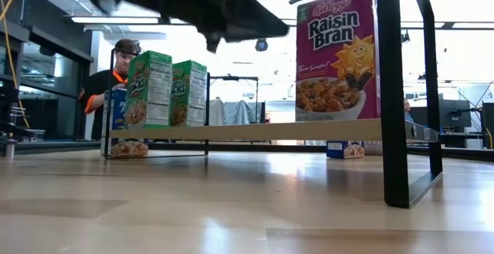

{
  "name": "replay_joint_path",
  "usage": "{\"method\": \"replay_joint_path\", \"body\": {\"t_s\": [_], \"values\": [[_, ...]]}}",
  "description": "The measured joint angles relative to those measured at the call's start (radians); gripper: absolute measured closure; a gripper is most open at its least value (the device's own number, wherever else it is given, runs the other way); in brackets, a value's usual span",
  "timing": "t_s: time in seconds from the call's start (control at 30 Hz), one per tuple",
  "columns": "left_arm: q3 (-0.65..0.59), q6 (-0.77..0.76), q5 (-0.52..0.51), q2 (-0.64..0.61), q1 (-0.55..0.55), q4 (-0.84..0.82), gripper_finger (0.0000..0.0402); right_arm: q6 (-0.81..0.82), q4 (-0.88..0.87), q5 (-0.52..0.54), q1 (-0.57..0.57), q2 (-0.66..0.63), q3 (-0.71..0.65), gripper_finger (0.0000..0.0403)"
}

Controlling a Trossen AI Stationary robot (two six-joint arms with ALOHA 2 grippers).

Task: Stack cereal on shelf
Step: Put the left blue cereal box on the shelf

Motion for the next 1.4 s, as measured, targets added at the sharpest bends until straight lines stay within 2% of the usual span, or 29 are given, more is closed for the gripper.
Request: {"method": "replay_joint_path", "body": {"t_s": [0.13,0.3,0.4,0.47,0.6,0.73,0.8,0.9,1.07,1.27,1.33,1.4], "values": [[-0.019,0.092,-0.089,-0.192,-0.008,-0.166,0.0401,-0.004,0.000,0.000,0.000,0.000,0.000,0.0141],[-0.098,0.256,-0.301,-0.496,-0.042,-0.278,0.0401,-0.004,0.000,0.000,0.000,0.000,0.000,0.0141],[-0.157,0.286,-0.404,-0.665,-0.033,-0.350,0.0400,-0.005,0.000,0.000,0.000,0.000,0.000,0.0141],[-0.182,0.247,-0.456,-0.760,-0.010,-0.448,0.0397,-0.005,0.000,0.000,0.000,0.000,0.000,0.0141],[-0.183,0.127,-0.464,-0.897,0.068,-0.706,0.0371,-0.005,0.000,0.000,0.000,0.000,0.000,0.0141],[-0.169,0.063,-0.450,-0.985,0.171,-0.896,0.0321,-0.005,0.000,0.000,0.000,0.000,0.000,0.0141],[-0.133,0.010,-0.393,-1.003,0.239,-1.015,0.0290,-0.005,0.000,0.000,0.000,0.000,0.000,0.0141],[-0.073,-0.073,-0.249,-1.001,0.358,-1.177,0.0246,-0.005,0.000,0.000,0.000,0.000,0.000,0.0141],[-0.015,-0.164,-0.024,-0.943,0.573,-1.398,0.0193,-0.004,0.000,0.000,0.000,0.000,0.000,0.0141],[-0.021,-0.210,0.290,-0.867,0.796,-1.503,0.0166,-0.005,0.000,0.000,0.000,0.000,0.000,0.0141],[-0.021,-0.208,0.357,-0.839,0.841,-1.510,0.0163,-0.005,0.000,0.000,0.000,0.000,0.000,0.0141],[-0.021,-0.204,0.379,-0.810,0.877,-1.521,0.0163,-0.005,0.000,0.000,0.000,0.000,0.000,0.0141]]}}
